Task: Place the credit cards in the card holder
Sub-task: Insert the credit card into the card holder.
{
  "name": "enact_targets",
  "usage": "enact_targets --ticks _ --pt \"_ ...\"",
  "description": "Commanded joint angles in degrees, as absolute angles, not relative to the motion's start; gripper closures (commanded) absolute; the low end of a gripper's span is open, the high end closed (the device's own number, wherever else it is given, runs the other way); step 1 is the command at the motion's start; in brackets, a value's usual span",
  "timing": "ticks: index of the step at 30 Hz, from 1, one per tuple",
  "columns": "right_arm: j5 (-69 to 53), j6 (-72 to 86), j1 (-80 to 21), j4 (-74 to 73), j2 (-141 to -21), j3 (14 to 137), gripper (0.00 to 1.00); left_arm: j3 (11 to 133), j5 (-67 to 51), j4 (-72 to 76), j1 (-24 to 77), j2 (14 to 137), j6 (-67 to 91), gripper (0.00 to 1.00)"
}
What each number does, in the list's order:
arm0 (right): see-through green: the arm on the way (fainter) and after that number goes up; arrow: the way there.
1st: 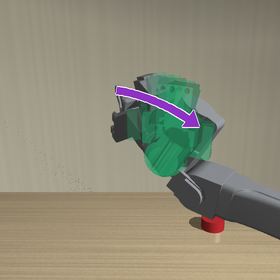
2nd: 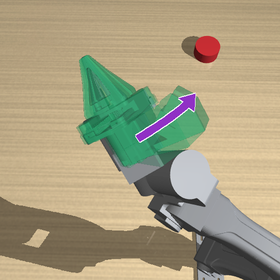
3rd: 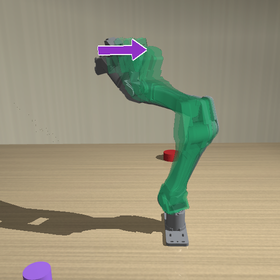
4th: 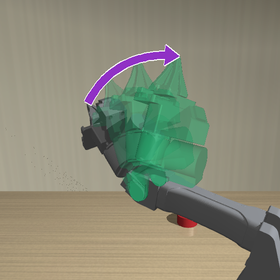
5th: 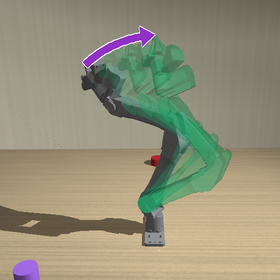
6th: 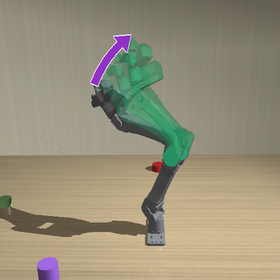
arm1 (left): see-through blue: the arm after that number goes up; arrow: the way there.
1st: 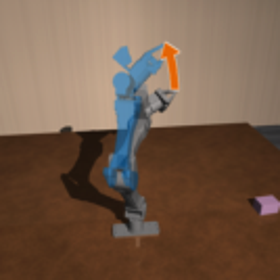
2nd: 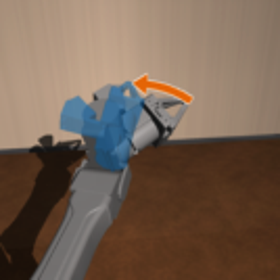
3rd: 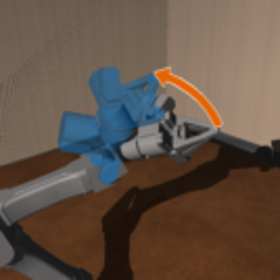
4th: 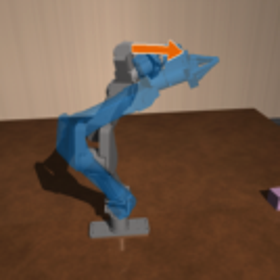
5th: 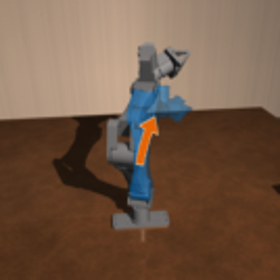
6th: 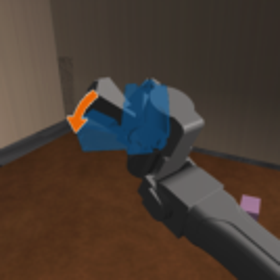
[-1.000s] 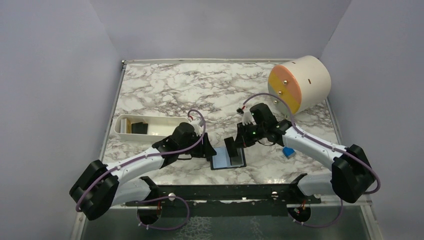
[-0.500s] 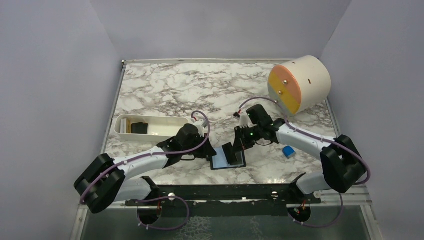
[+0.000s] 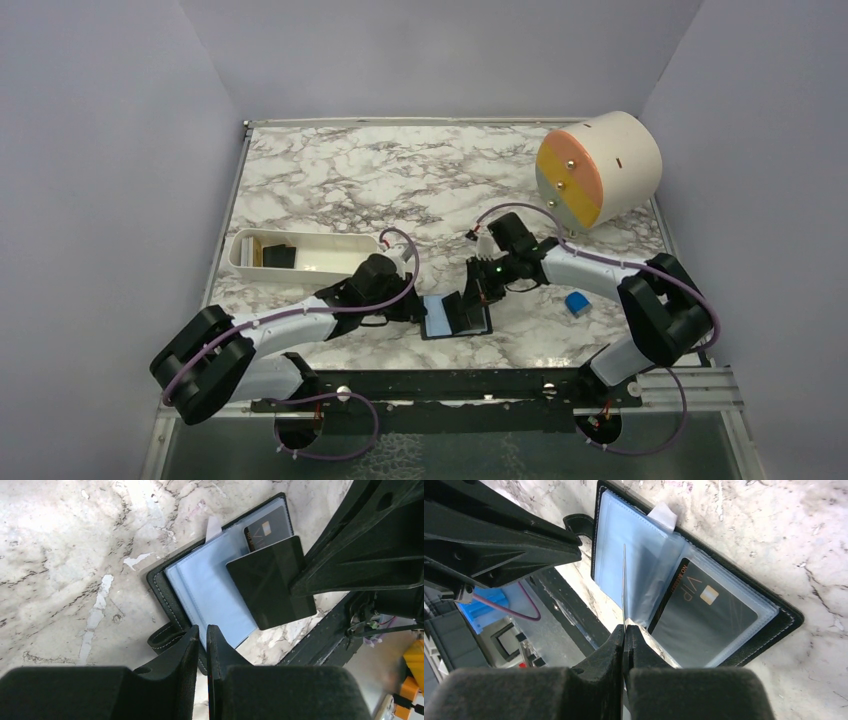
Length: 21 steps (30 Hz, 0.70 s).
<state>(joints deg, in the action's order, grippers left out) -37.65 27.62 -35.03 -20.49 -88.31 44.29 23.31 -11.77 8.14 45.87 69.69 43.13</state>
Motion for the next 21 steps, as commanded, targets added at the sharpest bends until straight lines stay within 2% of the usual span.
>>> enact_targets --ticks 1,9,21 --pt "-38.4 28.2 -33.7 -19.9 -87.7 44.2 0.99 22.1 -8.8 8.4 46.2 70.3 42.1 0.86" --pt "-38.2 28.3 -30.8 -19.5 -87.8 42.1 0.99 21.4 -7.3 8.3 46.2 70.3 41.4 0.86" --pt "-45.3 32.3 -30.7 -11.8 -89.9 39.6 0.99 20.9 -7.6 8.9 46.2 71.7 41.0 0.87"
